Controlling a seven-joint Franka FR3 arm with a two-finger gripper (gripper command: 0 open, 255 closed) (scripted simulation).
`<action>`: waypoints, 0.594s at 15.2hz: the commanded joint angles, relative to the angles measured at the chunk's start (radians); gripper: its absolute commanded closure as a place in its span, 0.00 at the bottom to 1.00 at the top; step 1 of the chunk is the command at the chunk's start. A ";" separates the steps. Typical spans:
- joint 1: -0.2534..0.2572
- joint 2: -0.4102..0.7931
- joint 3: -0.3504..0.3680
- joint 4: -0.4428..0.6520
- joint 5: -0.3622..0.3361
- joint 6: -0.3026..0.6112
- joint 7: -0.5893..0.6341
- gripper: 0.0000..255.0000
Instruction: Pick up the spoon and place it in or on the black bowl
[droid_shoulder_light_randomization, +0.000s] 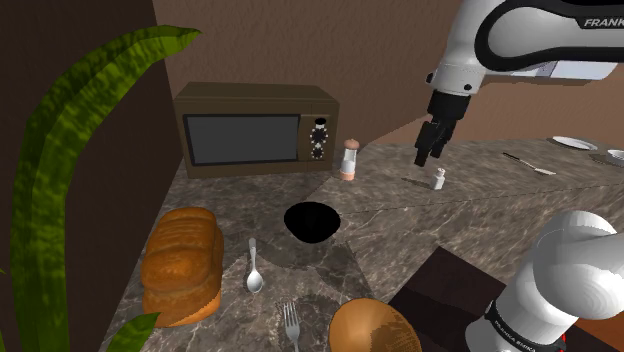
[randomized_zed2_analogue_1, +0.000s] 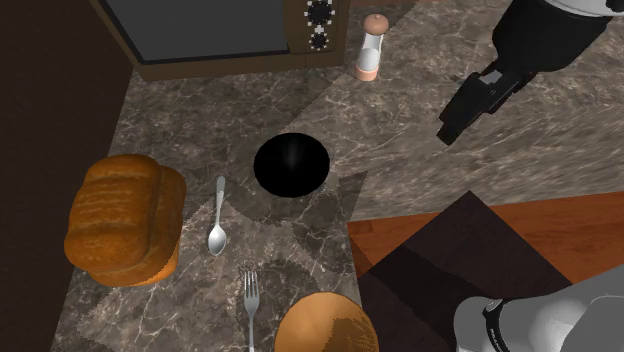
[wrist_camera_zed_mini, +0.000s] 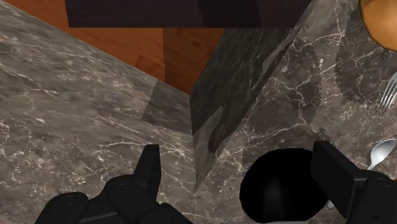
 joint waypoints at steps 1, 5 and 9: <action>0.000 0.000 0.000 0.000 0.000 0.000 0.000 0.00; 0.018 0.072 0.067 -0.032 0.062 0.096 0.105 0.00; 0.035 0.168 0.133 -0.040 0.118 0.196 0.205 0.00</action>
